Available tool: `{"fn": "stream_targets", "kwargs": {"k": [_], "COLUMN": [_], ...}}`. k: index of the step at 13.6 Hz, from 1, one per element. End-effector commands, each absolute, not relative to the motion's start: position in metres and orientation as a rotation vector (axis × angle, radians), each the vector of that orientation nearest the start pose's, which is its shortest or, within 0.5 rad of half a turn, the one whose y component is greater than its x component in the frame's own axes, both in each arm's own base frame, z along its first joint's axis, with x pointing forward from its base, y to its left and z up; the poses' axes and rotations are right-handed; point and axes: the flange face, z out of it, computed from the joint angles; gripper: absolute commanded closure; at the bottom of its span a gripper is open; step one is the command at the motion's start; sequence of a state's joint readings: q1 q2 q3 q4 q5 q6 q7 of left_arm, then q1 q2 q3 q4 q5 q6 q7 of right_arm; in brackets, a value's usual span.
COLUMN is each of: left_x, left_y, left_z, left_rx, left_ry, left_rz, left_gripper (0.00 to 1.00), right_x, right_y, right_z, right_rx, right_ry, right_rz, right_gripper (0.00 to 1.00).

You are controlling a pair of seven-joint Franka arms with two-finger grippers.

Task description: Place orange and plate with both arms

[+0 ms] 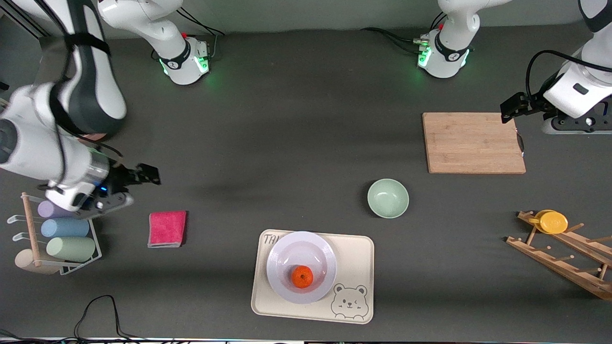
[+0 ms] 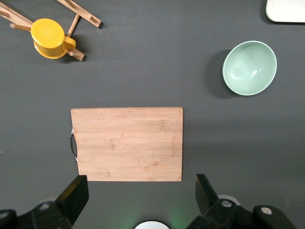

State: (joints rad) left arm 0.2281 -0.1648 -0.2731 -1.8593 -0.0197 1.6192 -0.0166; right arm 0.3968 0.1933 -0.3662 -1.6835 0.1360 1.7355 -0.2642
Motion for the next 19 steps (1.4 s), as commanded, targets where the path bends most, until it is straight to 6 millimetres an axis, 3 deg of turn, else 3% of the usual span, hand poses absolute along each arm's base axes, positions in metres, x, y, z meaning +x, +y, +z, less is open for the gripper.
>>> {"fn": "stream_targets", "kwargs": {"k": [1,3,4,6,10,13,15,19], "left_x": [0.502,0.502,0.502,0.502,0.502,0.503,0.503,0.503], "left_y": [-0.038,-0.037,-0.037,-0.037,-0.037,-0.037,-0.037,-0.037], "left_z": [0.581,0.581,0.581,0.58,0.581,0.58,0.58,0.58], "left_rx": [-3.111,-3.111,-3.111,-3.112,-3.118,-3.118,-3.118,-3.118], "left_ry": [0.05,0.05,0.05,0.05,0.052,0.056,0.052,0.054], "left_rz": [0.108,0.108,0.108,0.108,0.106,0.108,0.106,0.106], "left_gripper": [0.0,0.0,0.0,0.0,0.0,0.0,0.0,0.0], "right_x": [0.594,0.582,0.58,0.581,0.578,0.57,0.557,0.55], "right_y": [0.049,0.052,0.046,0.034,0.045,0.057,0.054,0.044], "right_z": [0.552,0.577,0.579,0.576,0.58,0.572,0.575,0.574], "right_rx": [-3.062,-3.044,-3.032,-3.034,-3.078,-3.075,-3.08,-3.064], "right_ry": [-0.406,-0.423,-0.432,-0.373,-0.176,-0.147,-0.129,-0.119], "right_rz": [0.254,0.294,0.303,0.312,0.305,0.288,0.265,0.263], "right_gripper": [0.0,0.0,0.0,0.0,0.0,0.0,0.0,0.0]}}
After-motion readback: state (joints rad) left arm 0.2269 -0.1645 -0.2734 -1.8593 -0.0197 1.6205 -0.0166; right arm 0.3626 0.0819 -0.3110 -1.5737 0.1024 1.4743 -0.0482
